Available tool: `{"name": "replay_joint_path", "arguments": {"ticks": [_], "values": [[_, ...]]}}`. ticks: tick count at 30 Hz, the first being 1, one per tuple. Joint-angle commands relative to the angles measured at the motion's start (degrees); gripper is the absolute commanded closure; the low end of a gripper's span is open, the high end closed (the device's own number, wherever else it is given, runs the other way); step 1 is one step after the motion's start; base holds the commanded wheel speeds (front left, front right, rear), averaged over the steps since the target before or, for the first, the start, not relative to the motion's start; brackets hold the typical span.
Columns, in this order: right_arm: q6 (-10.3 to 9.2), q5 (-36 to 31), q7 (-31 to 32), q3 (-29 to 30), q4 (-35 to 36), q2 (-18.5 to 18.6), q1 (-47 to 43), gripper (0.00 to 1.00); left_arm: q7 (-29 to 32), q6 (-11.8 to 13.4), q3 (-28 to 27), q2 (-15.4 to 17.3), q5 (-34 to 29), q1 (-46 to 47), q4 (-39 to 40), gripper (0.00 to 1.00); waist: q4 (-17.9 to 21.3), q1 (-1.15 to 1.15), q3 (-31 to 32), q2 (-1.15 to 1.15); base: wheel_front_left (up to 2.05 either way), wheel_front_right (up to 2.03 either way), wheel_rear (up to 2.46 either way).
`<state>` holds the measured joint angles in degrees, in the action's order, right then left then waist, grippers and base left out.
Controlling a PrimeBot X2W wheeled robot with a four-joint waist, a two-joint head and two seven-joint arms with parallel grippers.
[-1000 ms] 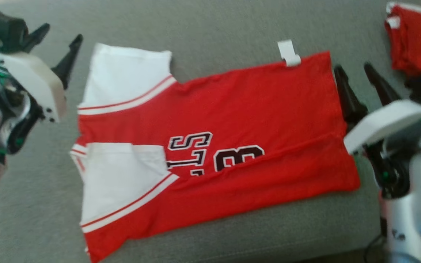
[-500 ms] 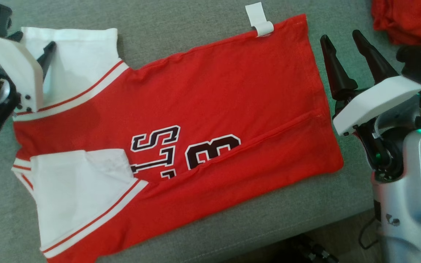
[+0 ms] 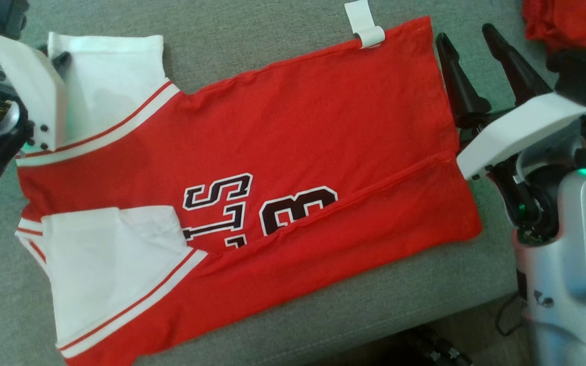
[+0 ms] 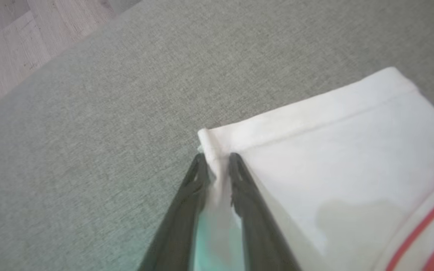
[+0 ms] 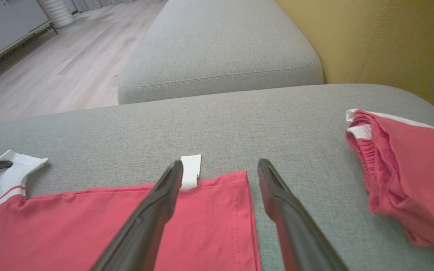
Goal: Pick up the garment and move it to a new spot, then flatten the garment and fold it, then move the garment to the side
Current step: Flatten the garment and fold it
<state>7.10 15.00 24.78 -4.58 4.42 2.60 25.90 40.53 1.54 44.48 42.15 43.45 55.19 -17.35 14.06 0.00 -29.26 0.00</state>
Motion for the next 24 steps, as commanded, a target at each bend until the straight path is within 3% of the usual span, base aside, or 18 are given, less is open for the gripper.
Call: {"name": "replay_joint_path", "arguments": {"ticks": [1, 2, 9, 16, 24], "values": [[0.39, -0.5, 0.5, -1.0, 2.4, 0.3, 1.3, 0.0, 1.0, 0.1, -1.5, 2.9, 0.1, 0.9, 0.7, 0.79, -0.1, 0.0, -0.1, 0.0, 0.0, 0.0, 0.0], [0.39, -0.5, 0.6, -1.1, 2.4, 0.3, 1.6, 0.0, 0.9, 0.1, -1.5, 2.8, 0.2, 0.9, 0.9, 1.0, -0.2, 0.0, -0.1, 0.0, 0.0, 0.0, 0.0], [0.39, -1.6, 4.2, -2.7, -1.1, 4.2, 5.1, 0.0, -4.0, 0.7, -2.5, 1.3, -0.8, 1.8, 1.8, 1.0, -1.9, 0.0, 0.2, 0.0, 0.0, 0.0, 0.0], [0.39, -1.9, 11.4, -3.6, -10.8, 11.0, 13.1, 0.0, -9.8, 0.0, -3.2, -1.6, -1.3, 3.2, 3.9, 1.0, -5.7, 0.0, 0.5, 0.0, 0.0, 0.0, 0.0], [0.39, 1.1, 18.4, -5.1, -20.3, 15.0, 17.7, 0.0, -12.3, -0.9, -2.0, -3.9, -1.7, 3.0, 7.3, 1.0, -9.3, 0.0, 0.4, 0.0, 0.0, 0.0, 0.0]]}}
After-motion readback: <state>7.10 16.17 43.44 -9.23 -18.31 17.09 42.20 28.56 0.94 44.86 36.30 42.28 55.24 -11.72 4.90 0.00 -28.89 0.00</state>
